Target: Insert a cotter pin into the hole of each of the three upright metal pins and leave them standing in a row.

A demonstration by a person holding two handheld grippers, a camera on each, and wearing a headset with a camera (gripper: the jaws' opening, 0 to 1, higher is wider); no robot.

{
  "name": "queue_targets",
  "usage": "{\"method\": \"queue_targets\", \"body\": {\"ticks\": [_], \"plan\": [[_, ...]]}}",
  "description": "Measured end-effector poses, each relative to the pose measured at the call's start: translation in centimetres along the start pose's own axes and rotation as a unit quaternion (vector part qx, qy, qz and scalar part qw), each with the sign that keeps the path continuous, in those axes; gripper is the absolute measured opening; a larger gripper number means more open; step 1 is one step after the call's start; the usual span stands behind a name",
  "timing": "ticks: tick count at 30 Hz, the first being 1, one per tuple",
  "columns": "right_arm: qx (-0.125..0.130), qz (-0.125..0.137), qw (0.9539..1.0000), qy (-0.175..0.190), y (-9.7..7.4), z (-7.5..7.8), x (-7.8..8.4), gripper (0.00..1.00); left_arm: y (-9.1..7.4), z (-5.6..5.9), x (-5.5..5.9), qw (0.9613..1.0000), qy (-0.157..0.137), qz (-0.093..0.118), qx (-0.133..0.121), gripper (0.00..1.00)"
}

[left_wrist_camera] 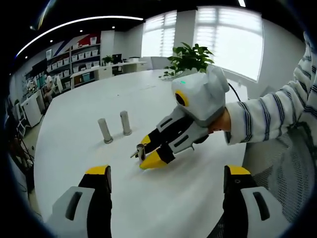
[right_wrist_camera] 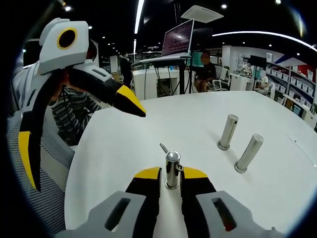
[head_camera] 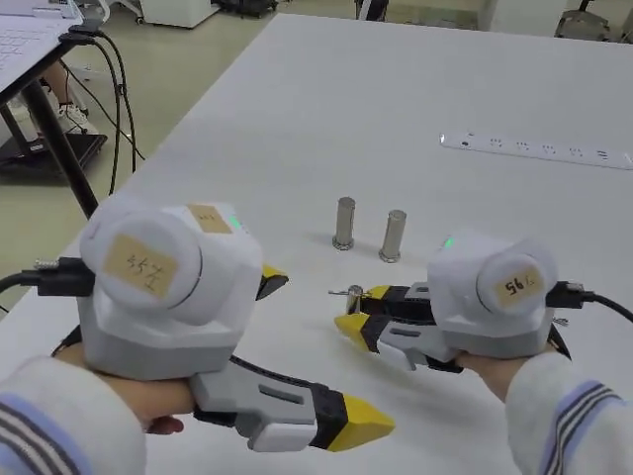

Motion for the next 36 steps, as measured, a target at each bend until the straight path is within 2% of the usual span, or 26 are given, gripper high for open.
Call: {"method": "queue_targets", "body": {"ticks": [2, 6, 8, 11, 14, 20, 24, 29, 31, 33, 34, 36], "plan": [[0.000, 0.001, 1.0000, 0.000, -0.4, 0.0, -0.3, 0.16, 0.0, -0.1, -0.3, 0.9999, -0.010, 0.012, -0.006, 0.93], [0.005, 0.007, 0.9999, 0.006, -2.1, 0.1, -1.0, 0.26, -0.2, -0.4, -0.6, 0.9996, -0.010, 0.024, -0.013, 0.92], [-0.005, 0.017, 0.9997, 0.016, -3.2, -0.1, -1.3, 0.31, -0.2, -0.4, -0.7, 0.9995, -0.013, 0.028, -0.011, 0.92], [-0.005, 0.006, 0.9999, 0.010, -4.9, -0.2, -1.2, 0.45, -0.2, -0.4, -0.9, 0.9993, -0.015, 0.034, -0.009, 0.92], [-0.003, 0.002, 0.9999, 0.017, -6.4, -0.2, -1.2, 0.54, -0.1, -0.4, -1.0, 0.9990, -0.019, 0.040, -0.009, 0.92], [0.025, 0.002, 0.9982, 0.054, -9.9, -0.3, -1.3, 0.73, -0.1, -0.6, -1.3, 0.9985, -0.021, 0.049, -0.012, 0.92], [0.052, 0.008, 0.9954, 0.080, -11.8, -0.5, -1.6, 0.85, -0.1, -0.7, -1.4, 0.9987, -0.018, 0.046, -0.008, 0.92], [0.080, 0.008, 0.9912, 0.104, -13.8, -0.6, -1.6, 0.94, 0.0, -0.8, -1.6, 0.9987, -0.017, 0.049, -0.006, 0.92], [0.089, 0.029, 0.9896, 0.109, -14.5, -0.8, -1.9, 0.98, 0.0, -0.8, -1.6, 0.9987, -0.017, 0.048, -0.005, 0.92], [0.098, 0.056, 0.9843, 0.136, -14.9, -0.9, -2.3, 0.98, 0.0, -0.8, -1.7, 0.9987, -0.018, 0.047, -0.005, 0.92], [0.104, 0.059, 0.9828, 0.141, -15.2, -0.9, -2.4, 0.98, 0.0, -0.8, -1.7, 0.9988, -0.018, 0.046, -0.005, 0.92], [0.117, 0.049, 0.9800, 0.153, -15.6, -0.9, -2.2, 0.98, 0.0, -0.9, -1.8, 0.9986, -0.018, 0.048, -0.006, 0.91]]}}
Point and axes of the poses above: the centre of the closed fingertips' face, and the gripper's own axes: y roughly forward along the fingers, z roughly to its right, x roughly out of its underside, the point moved 8 cm from there along -y, roughly backward along the fingers, and after that the axes turned 11 degrees about z, right-handed, at the moved point
